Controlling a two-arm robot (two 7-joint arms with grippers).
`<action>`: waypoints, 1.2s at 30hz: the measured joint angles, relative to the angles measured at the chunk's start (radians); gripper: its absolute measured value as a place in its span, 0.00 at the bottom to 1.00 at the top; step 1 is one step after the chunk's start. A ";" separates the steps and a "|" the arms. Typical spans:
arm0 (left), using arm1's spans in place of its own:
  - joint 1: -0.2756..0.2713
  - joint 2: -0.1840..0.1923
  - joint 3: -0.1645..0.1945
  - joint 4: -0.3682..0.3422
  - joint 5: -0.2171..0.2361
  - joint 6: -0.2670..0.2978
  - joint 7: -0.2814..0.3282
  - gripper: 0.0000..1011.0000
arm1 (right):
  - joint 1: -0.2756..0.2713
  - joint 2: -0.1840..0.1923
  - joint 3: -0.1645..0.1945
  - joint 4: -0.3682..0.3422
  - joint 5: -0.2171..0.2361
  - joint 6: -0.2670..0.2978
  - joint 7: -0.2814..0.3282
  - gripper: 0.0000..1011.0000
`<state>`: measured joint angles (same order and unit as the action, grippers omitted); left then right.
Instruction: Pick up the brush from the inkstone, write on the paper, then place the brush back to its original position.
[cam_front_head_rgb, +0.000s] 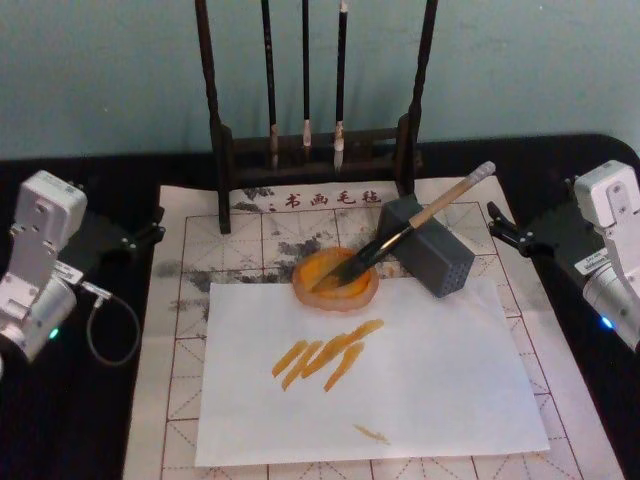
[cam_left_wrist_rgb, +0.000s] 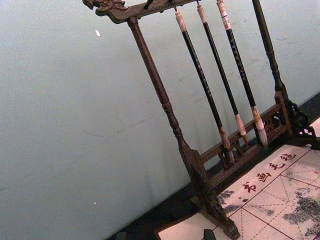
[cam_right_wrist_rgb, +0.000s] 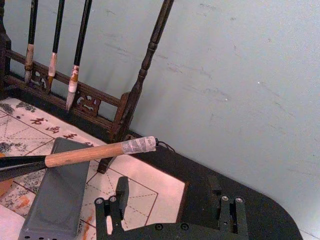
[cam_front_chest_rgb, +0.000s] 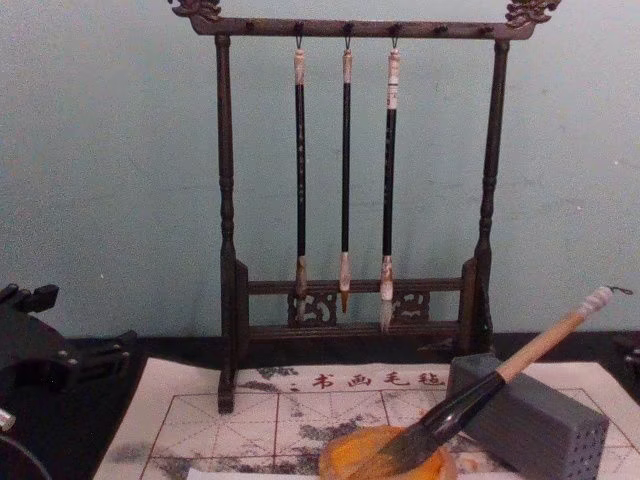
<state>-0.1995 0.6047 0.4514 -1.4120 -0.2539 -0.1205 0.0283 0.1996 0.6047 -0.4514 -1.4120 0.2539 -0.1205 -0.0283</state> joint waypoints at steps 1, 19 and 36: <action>0.000 0.000 0.000 0.000 0.000 0.000 0.000 0.99 | 0.000 0.000 0.000 0.000 0.000 0.000 0.000 0.99; 0.000 0.000 0.000 0.000 0.000 0.000 0.000 0.99 | 0.000 0.000 0.000 0.000 0.000 0.000 0.000 0.99; 0.000 0.000 0.000 0.000 0.000 0.000 0.000 0.99 | 0.000 0.000 0.000 0.000 0.000 0.000 0.000 0.99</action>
<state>-0.1995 0.6047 0.4514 -1.4120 -0.2539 -0.1205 0.0283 0.1995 0.6047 -0.4514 -1.4120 0.2539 -0.1205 -0.0283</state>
